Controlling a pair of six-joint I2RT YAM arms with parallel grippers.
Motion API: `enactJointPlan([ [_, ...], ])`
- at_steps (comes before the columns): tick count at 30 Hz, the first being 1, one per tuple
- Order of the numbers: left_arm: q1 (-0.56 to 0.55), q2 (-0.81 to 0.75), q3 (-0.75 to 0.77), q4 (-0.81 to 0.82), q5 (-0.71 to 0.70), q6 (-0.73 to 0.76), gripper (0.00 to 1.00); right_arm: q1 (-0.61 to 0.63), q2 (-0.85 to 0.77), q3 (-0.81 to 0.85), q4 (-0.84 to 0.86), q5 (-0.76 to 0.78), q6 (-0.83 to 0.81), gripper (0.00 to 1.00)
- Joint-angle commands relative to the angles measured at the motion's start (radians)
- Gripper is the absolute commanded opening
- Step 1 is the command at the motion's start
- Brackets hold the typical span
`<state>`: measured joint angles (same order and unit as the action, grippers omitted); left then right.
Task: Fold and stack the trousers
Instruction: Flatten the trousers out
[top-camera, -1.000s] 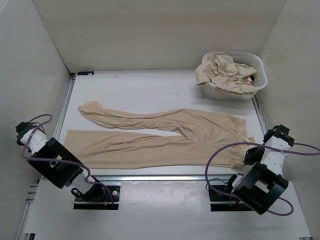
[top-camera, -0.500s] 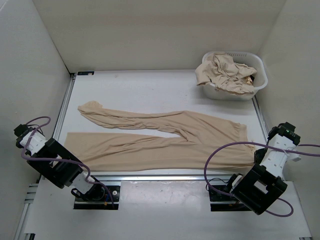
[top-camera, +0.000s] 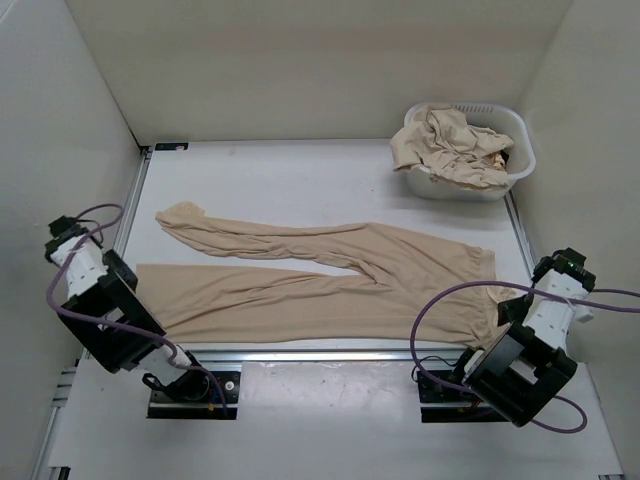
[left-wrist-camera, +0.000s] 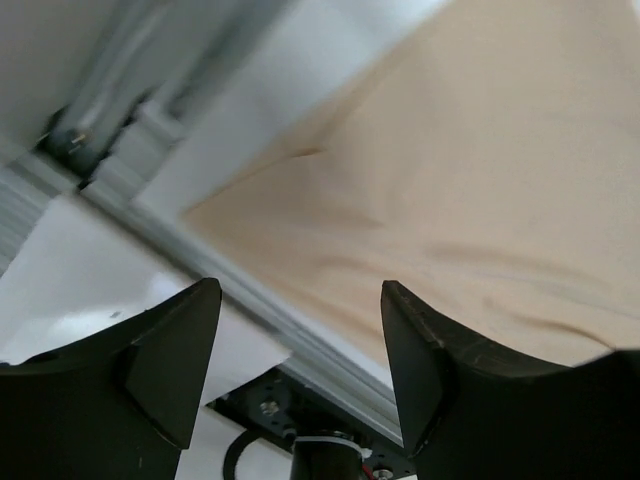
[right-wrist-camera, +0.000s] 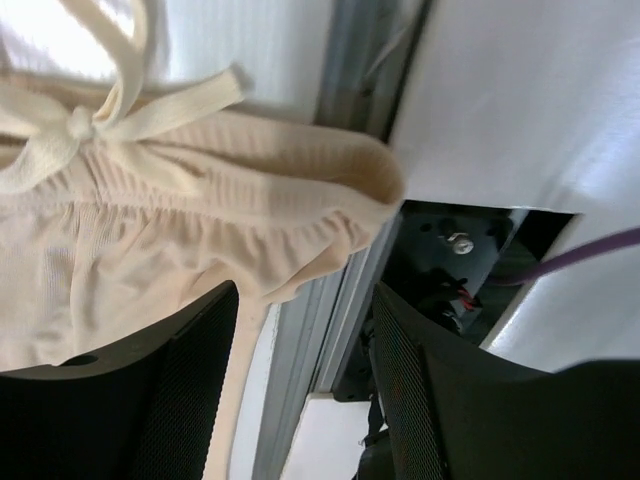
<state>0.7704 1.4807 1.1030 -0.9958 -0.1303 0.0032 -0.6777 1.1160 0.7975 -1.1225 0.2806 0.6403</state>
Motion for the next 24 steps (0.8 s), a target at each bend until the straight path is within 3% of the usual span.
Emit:
enactJointPlan([
  [1,-0.109,0.074,-0.054,0.069,0.023,-0.003,0.75,0.035,0.008,-0.032,0.055,-0.115,-0.054,0.61],
  [4,-0.118,0.131,-0.077,0.158,-0.041,-0.003,0.69,0.099,0.018,-0.044,0.055,-0.109,-0.036,0.61],
  [8,-0.118,0.177,-0.048,0.197,-0.036,-0.003,0.37,0.109,0.008,-0.081,0.087,-0.109,-0.015,0.59],
  [9,-0.118,0.187,-0.037,0.197,-0.005,-0.003,0.34,0.122,0.008,-0.09,0.105,-0.109,-0.014,0.57],
  [10,-0.118,0.187,-0.037,0.197,-0.005,-0.003,0.38,0.142,0.008,-0.099,0.115,-0.109,-0.004,0.57],
  [12,-0.118,0.219,-0.037,0.197,-0.005,-0.003,0.59,0.17,0.024,-0.139,0.138,-0.136,0.009,0.59],
  [14,-0.118,0.231,-0.081,0.207,-0.014,-0.003,0.7,0.211,0.062,-0.162,0.161,-0.147,0.042,0.59],
  [16,-0.118,0.231,-0.144,0.249,-0.014,-0.003,0.7,0.231,0.085,-0.194,0.188,-0.147,0.052,0.59],
  [18,-0.118,0.231,-0.169,0.288,-0.025,-0.003,0.62,0.231,0.119,-0.218,0.199,-0.129,0.082,0.58],
  [24,-0.048,0.27,-0.094,0.353,-0.058,-0.003,0.6,0.221,0.186,-0.21,0.199,-0.015,0.139,0.58],
])
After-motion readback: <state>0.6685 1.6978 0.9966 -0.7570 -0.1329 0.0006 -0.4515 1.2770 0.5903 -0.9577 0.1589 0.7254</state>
